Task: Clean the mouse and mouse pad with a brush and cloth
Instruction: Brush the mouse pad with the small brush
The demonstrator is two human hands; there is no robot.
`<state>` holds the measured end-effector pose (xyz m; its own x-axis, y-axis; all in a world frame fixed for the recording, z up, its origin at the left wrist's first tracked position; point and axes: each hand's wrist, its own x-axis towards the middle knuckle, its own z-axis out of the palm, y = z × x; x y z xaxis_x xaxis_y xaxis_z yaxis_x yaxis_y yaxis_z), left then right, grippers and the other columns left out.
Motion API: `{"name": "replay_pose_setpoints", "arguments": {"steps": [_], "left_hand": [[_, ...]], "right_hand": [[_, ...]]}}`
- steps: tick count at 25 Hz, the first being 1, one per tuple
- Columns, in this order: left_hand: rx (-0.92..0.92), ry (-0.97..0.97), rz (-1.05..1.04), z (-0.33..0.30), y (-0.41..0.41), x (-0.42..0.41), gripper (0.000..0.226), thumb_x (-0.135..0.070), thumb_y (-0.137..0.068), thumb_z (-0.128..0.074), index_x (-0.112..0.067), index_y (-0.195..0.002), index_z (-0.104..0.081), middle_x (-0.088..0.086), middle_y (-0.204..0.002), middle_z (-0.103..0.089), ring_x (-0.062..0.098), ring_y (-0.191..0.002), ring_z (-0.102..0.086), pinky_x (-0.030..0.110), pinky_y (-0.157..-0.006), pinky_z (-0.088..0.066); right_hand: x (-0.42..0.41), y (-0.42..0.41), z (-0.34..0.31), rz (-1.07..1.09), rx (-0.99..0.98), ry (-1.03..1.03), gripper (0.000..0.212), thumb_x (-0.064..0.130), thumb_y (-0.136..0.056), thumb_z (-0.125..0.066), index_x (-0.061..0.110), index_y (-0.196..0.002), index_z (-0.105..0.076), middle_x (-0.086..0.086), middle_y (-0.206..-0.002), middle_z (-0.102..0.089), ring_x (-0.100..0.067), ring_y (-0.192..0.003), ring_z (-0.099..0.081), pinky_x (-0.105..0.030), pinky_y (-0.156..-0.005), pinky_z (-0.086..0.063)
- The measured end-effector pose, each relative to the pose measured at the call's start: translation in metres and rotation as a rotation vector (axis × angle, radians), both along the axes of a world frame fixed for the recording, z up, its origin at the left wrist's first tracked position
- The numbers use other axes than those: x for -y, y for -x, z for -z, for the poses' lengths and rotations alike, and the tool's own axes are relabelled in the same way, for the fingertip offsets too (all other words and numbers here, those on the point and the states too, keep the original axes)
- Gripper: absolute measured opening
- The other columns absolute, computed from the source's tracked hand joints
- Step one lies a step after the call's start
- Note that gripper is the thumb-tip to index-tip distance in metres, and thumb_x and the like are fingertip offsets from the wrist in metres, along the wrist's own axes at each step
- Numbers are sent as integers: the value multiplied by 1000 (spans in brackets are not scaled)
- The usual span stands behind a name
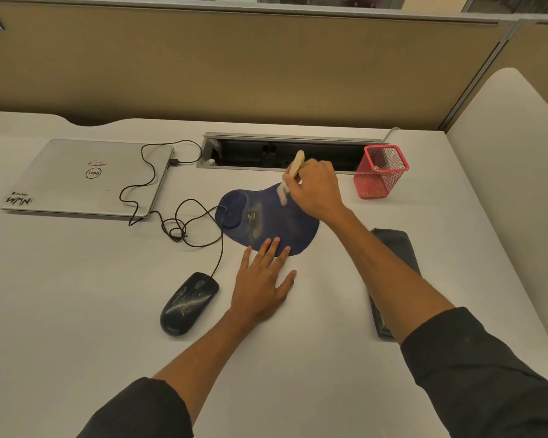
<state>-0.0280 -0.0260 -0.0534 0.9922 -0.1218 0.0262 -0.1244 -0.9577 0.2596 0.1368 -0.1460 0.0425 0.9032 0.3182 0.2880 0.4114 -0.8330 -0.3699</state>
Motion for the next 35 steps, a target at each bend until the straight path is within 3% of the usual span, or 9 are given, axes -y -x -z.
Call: {"name": "replay_pose_setpoints", "arguments": {"steps": [4, 7, 11, 14, 17, 25, 29, 33, 35], "left_hand": [[6, 1, 2, 0, 0, -1, 61, -59, -97, -18, -31, -151, -16, -2, -160, -14, 13, -147, -6, 40, -119, 2], [23, 4, 4, 0, 0, -1, 60, -58, -97, -20, -30, -150, -19, -1, -159, -16, 14, -147, -9, 40, -119, 0], [25, 0, 7, 0, 1, -1, 60, -57, -97, -21, -30, -150, -19, -1, -159, -17, 14, -147, -9, 39, -118, 2], [25, 3, 2, 1, 0, -1, 60, -58, -97, -20, -30, -150, -20, -2, -159, -17, 14, -147, -9, 40, -118, 0], [11, -6, 2, 1, 0, -1, 61, -58, -96, -18, -31, -150, -17, -2, -159, -15, 13, -147, -7, 40, -118, 1], [11, -6, 2, 0, 0, -1, 61, -58, -97, -19, -30, -150, -18, -1, -159, -17, 14, -147, -8, 40, -119, -1], [10, -5, 2, 0, 0, -1, 61, -58, -96, -18, -30, -150, -19, -1, -159, -17, 14, -147, -8, 42, -120, -3], [19, 3, 1, -1, 1, 0, 59, -57, -97, -21, -30, -150, -19, -1, -159, -18, 14, -147, -9, 41, -120, -3], [12, 12, 2, -1, 0, 0, 60, -57, -97, -20, -31, -150, -18, -2, -159, -17, 14, -147, -8, 42, -120, -3]], "right_hand": [[10, 7, 4, -26, -69, 204, 33, 37, -96, -48, 10, -103, -65, -10, -94, -67, -21, -90, -59, -38, -97, -33], [9, 9, -1, -13, 0, 65, 33, 38, -95, -49, 10, -98, -66, -7, -91, -67, -15, -83, -54, -34, -90, -34], [17, 19, 7, -23, -75, 225, 34, 36, -97, -45, 9, -104, -64, -10, -94, -68, -20, -87, -59, -37, -94, -36], [18, 18, 4, 18, -27, 17, 32, 36, -94, -51, 9, -97, -68, -8, -90, -68, -18, -83, -58, -36, -89, -39], [19, 31, 14, -10, -79, 171, 31, 36, -95, -50, 10, -95, -66, -9, -89, -69, -16, -78, -55, -34, -87, -38], [27, 42, 17, -15, -2, 178, 29, 32, -94, -50, 9, -101, -66, -10, -92, -69, -23, -89, -61, -39, -96, -35], [28, 45, 15, -35, -64, -64, 30, 35, -93, -53, 8, -94, -68, -9, -86, -69, -20, -77, -61, -38, -86, -46], [49, 34, 16, 86, -25, 97, 32, 33, -94, -50, 6, -88, -67, -10, -77, -67, -21, -73, -59, -38, -81, -42], [42, 18, 7, 163, -33, -152, 29, 32, -91, -56, 7, -84, -68, -6, -74, -66, -15, -66, -58, -29, -69, -46]]}}
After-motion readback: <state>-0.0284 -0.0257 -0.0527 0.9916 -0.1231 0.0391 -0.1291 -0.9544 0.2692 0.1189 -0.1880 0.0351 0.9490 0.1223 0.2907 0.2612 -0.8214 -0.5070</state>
